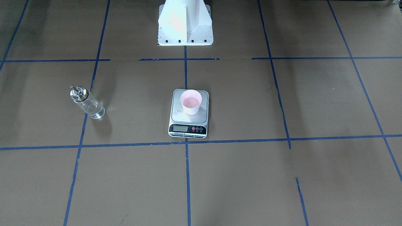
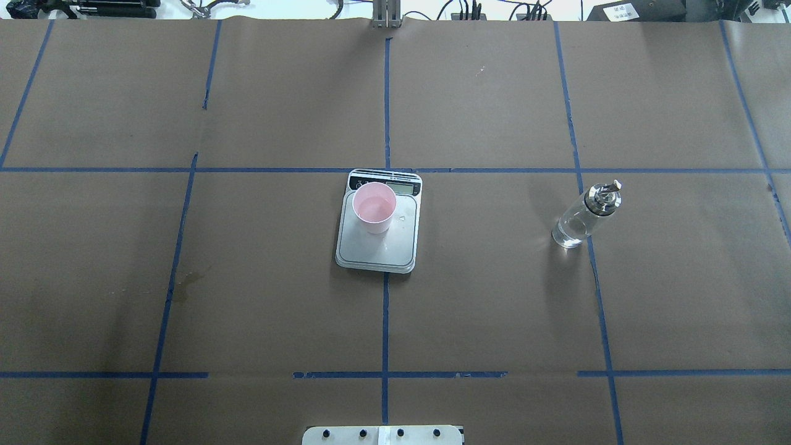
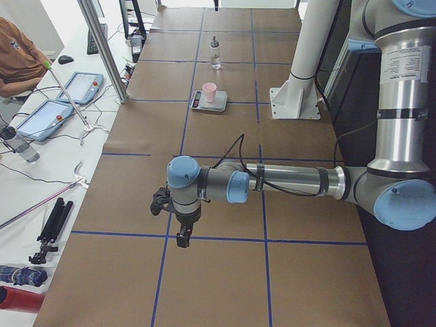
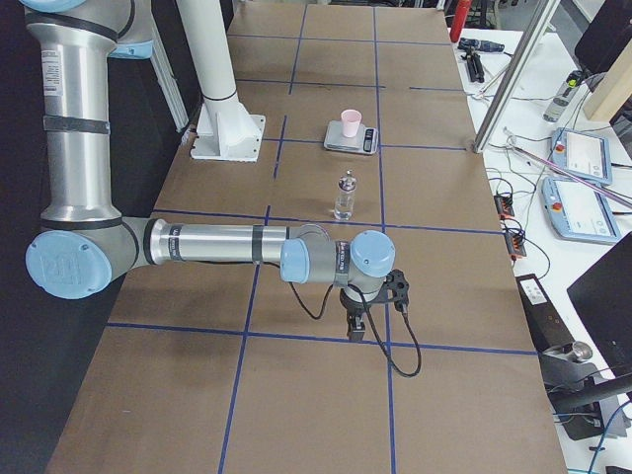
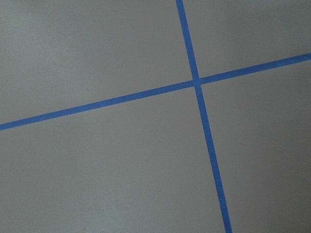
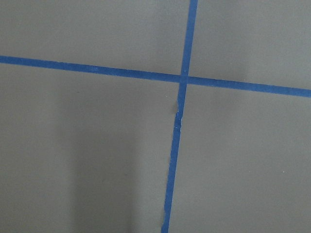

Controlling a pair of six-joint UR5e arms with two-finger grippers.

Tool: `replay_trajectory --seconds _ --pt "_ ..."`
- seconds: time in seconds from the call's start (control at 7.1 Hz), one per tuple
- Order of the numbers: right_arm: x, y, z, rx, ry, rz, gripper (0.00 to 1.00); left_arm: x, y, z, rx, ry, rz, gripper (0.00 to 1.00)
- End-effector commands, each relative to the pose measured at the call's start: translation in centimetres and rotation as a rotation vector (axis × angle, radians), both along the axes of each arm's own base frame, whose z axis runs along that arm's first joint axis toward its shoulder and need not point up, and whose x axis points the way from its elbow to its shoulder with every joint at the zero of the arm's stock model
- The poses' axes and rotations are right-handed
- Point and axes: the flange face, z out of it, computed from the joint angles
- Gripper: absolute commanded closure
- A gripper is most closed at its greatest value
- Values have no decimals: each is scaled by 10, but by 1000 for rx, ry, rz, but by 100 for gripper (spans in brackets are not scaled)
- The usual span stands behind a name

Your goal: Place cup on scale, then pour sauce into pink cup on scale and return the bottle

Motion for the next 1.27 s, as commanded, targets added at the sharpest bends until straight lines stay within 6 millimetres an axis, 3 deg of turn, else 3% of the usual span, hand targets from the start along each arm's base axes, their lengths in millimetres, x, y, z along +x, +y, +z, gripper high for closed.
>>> replay_trajectory --seconds 0.0,0.7,1.13 --pt "0 0 0 1 0 -1 0 0 -1 -2 3 -1 0 0" --pt "0 1 2 -4 0 -1 0 0 2 0 -7 -5 0 0" --pt "0 2 4 -6 -1 -2 0 -1 10 5 -104 -11 1 0"
